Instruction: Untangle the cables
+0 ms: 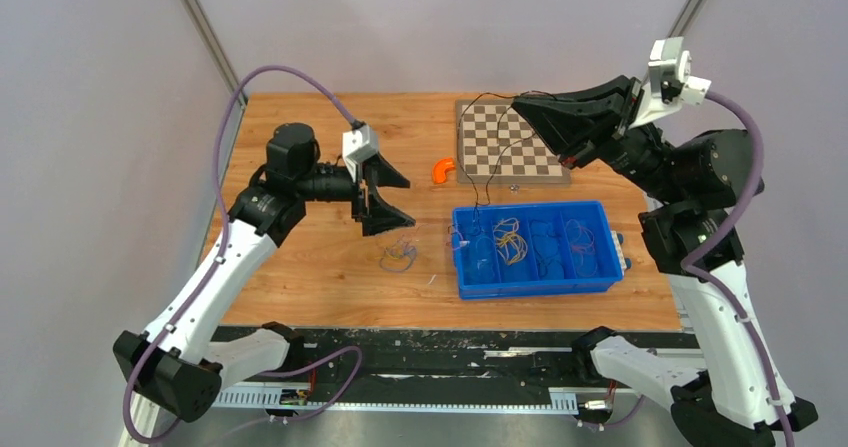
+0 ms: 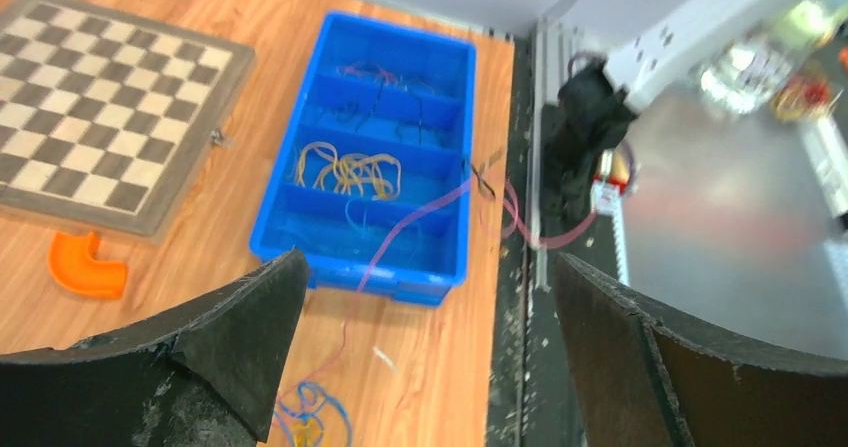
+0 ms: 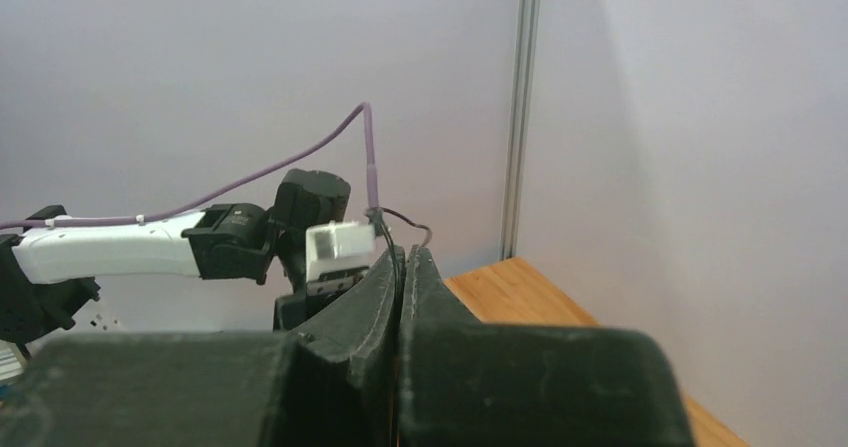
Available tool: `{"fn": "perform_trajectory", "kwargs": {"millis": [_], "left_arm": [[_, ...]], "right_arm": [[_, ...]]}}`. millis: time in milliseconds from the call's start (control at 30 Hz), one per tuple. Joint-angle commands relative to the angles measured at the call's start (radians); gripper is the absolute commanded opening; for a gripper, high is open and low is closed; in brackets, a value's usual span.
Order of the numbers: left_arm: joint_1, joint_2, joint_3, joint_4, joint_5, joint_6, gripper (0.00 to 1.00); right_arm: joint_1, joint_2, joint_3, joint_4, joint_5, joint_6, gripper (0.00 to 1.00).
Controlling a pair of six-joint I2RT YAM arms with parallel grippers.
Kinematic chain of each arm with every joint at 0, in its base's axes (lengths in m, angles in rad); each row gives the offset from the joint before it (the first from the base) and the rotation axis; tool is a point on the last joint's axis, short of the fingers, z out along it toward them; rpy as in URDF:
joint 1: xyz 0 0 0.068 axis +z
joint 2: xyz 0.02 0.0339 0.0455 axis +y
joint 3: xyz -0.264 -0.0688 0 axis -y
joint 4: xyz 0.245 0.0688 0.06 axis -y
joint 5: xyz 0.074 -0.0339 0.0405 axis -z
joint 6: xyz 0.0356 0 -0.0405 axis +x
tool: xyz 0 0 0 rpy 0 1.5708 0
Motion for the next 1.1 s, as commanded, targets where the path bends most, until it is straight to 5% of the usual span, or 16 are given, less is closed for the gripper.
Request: {"fn": "perform_trajectory", "kwargs": {"millis": [0,267,333,500,567,633,733,833,900,933,1000,1067], "left_arm": [[-0.052,0.028,-0.148,0.041,-0.043,0.301,1.0],[-0.164,0.233,-0.218,0.289,-0.094,0.389,1.0],[-0.196,0.281,-0.214,0.307,-0.124,0.388,0.92],[-0.161,0.359,-0.196,0.183,-0.213,0.383,0.2],[-0.097,0.311,-0.25,0.173,-0.211,0.364,0.02],[-0.028,0.262,-0.294,0.138,-0.22,0.378,0.0],[0.074,0.212,-0.323,0.041,-0.291,0.461,0.0],[0.192,0.162,-0.317,-0.06,-0.207,0.626,0.01],[0.202,0.106,-0.312,-0.109,-0.13,0.676,0.47],[0.198,0.085,-0.318,-0.057,-0.104,0.661,0.86],[0.147,0.024,-0.362,0.101,-0.111,0.579,0.98],[0.043,0.014,-0.346,0.181,-0.143,0.586,1.0]], "right_arm": [[-0.003,0.024,0.055,-0.001,0.023,-0.015,0.0],[-0.002,0.033,0.113,-0.011,0.058,-0.005,0.0],[-0.002,0.029,0.112,-0.012,0.071,-0.012,0.0],[-0.004,0.006,0.138,-0.034,0.14,-0.056,0.0],[-0.004,-0.007,0.152,-0.051,0.17,-0.086,0.0],[-0.003,-0.014,0.171,-0.067,0.212,-0.113,0.0],[-0.004,-0.016,0.199,-0.092,0.261,-0.16,0.0],[-0.004,-0.019,0.198,-0.108,0.249,-0.17,0.0],[-0.004,-0.018,0.183,-0.11,0.208,-0.153,0.0],[-0.003,-0.018,0.175,-0.111,0.189,-0.141,0.0],[-0.003,-0.013,0.159,-0.111,0.168,-0.128,0.0],[-0.003,-0.009,0.148,-0.112,0.166,-0.121,0.0]]}}
